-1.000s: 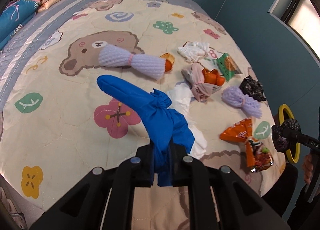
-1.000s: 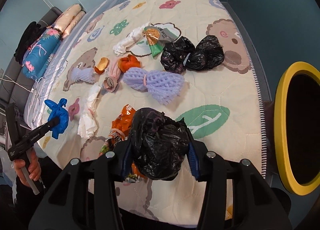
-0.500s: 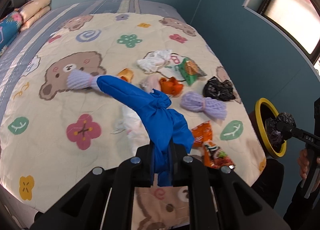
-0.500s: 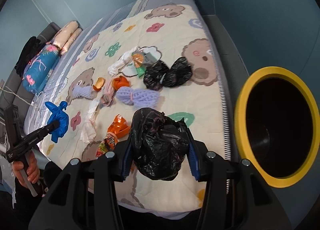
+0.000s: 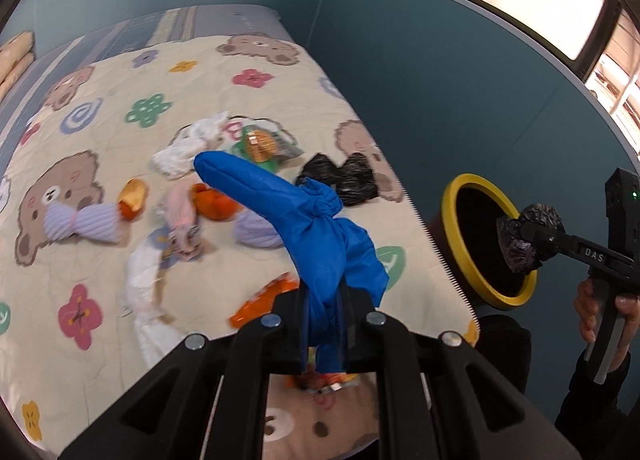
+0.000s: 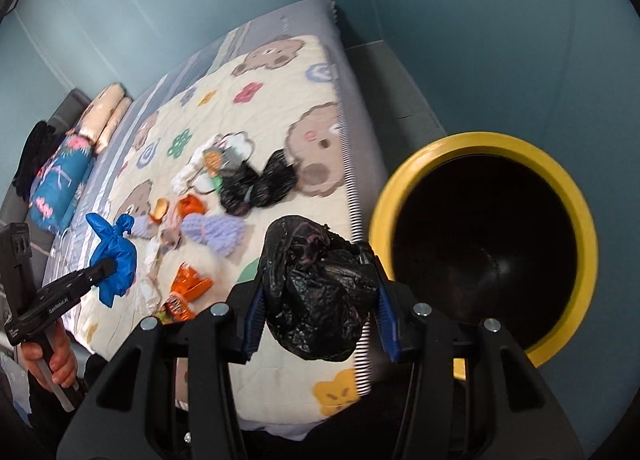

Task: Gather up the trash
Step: 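Carry the blue glove and black bag over the yellow-rimmed bin with both tools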

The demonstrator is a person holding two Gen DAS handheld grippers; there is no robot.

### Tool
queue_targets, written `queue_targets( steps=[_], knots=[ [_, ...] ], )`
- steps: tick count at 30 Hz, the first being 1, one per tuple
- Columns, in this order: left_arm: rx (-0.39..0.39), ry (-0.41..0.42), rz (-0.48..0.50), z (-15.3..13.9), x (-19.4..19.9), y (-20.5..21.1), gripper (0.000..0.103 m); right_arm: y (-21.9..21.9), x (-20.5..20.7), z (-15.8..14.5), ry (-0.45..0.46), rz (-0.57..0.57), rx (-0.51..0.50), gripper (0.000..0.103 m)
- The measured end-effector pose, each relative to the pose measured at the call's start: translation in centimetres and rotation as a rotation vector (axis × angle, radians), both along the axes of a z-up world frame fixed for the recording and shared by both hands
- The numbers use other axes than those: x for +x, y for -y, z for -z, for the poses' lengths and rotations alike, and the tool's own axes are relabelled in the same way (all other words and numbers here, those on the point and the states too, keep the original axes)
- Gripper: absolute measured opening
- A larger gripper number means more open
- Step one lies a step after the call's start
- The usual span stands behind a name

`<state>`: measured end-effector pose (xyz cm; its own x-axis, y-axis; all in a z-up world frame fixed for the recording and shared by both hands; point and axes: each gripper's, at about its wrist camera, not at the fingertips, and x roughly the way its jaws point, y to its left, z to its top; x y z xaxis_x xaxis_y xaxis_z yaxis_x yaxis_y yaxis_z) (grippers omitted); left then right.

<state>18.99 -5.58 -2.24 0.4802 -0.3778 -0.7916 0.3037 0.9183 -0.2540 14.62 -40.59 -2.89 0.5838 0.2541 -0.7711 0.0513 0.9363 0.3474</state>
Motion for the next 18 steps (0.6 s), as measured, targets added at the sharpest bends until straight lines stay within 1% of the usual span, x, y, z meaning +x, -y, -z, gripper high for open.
queue_targets(
  steps=[5, 11, 18],
  knots=[
    [-0.007, 0.003, 0.068, -0.2, 0.7, 4.2, 0.009, 3.1, 0.1, 0.1, 0.003, 0.064, 0.003, 0.045],
    [-0.024, -0.016, 0.139, 0.3, 2.1, 8.8, 0.009, 6.8, 0.5, 0.1, 0.003, 0.135, 0.010, 0.045],
    [-0.046, -0.026, 0.210, 0.7, 3.1, 13.8, 0.009, 9.7, 0.9, 0.5, 0.002, 0.191, 0.017, 0.045]
  ],
)
